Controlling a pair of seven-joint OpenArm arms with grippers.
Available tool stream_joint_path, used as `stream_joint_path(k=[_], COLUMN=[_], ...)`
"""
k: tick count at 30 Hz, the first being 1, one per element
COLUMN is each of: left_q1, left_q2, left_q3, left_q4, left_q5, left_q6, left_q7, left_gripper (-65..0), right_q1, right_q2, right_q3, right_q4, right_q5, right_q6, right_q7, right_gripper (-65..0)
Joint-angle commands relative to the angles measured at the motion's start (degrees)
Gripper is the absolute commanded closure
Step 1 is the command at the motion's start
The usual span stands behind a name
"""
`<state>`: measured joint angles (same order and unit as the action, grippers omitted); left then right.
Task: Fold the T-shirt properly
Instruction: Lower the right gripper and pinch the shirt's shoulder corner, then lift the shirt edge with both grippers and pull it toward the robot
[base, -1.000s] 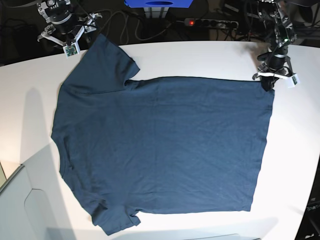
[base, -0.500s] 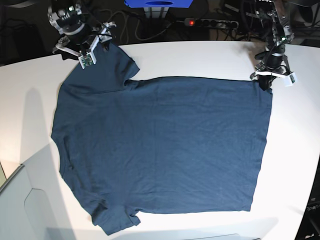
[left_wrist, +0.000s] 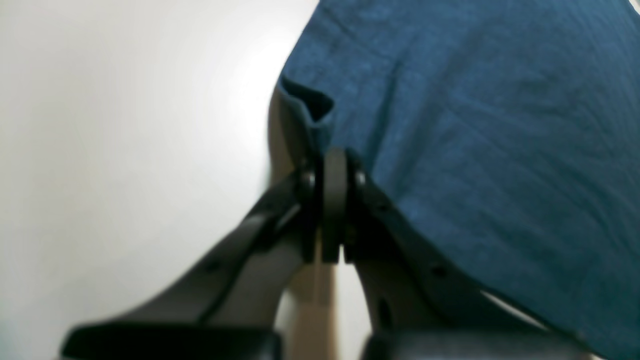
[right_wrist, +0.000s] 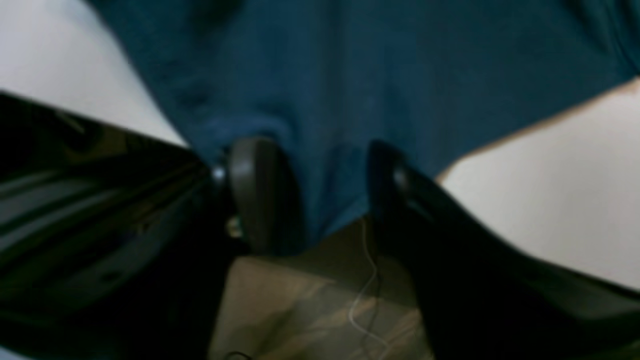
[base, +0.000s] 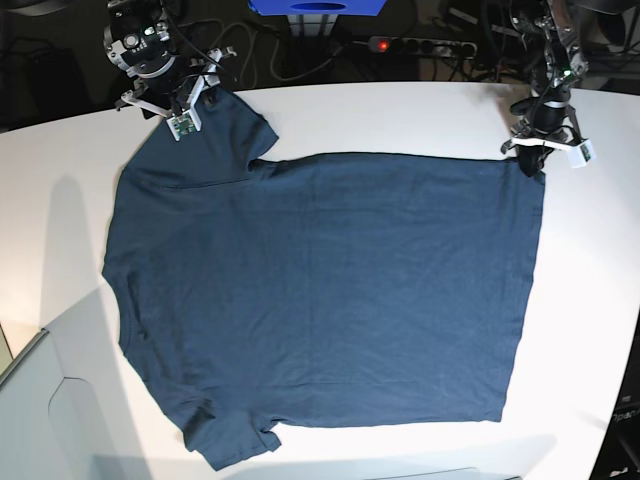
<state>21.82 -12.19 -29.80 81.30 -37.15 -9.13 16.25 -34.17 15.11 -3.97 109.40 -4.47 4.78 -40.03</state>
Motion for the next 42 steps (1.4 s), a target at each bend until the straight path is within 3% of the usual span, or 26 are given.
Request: stream_joint_path(k=[1, 7, 8, 23, 28, 42], left_q1=[0.4, 1.2, 1.3, 8.8, 10.7, 14.7], left_q2=[-0.6, 0.2, 0.2, 2.9, 3.7, 7.0], left_q3=[-0.3, -0.3, -0.3, -0.3, -0.3, -2.3], left_q4=[0.9, 1.0, 1.2, 10.6, 11.2, 15.4], left_q5=[-0.1, -0.1, -0.1, -0.1, -0.1, -0.1], left_q6=[-0.1, -0.1, -0.1, -0.1, -0.1, -0.5], left_q7=[-0.5, -0.6, -0.6, -0.6, -0.6, -0.6], left_gripper=[0.0, 0.0, 0.0, 0.0, 0.0, 0.0], right_q1=[-0.2, -0.2, -0.2, -3.3, -5.2, -7.3], right_q2=[0.6, 0.6, 0.6, 1.6, 3.9, 4.4], right_q3=[0.3, 3.0, 3.5, 11.0, 11.0, 11.1], right_q4=[0.6, 0.6, 0.6, 4.0, 4.0, 9.3], right_q5=[-0.6, -0.6, -0.6, -0.6, -0.6, -0.6], right_q6=[1.8, 3.5, 3.5, 3.6, 3.6, 3.6], right_q7=[0.3, 0.3, 0.3, 0.6, 0.8, 4.6], right_gripper=[-20.5, -0.9, 0.0, -0.2, -0.2, -0.2])
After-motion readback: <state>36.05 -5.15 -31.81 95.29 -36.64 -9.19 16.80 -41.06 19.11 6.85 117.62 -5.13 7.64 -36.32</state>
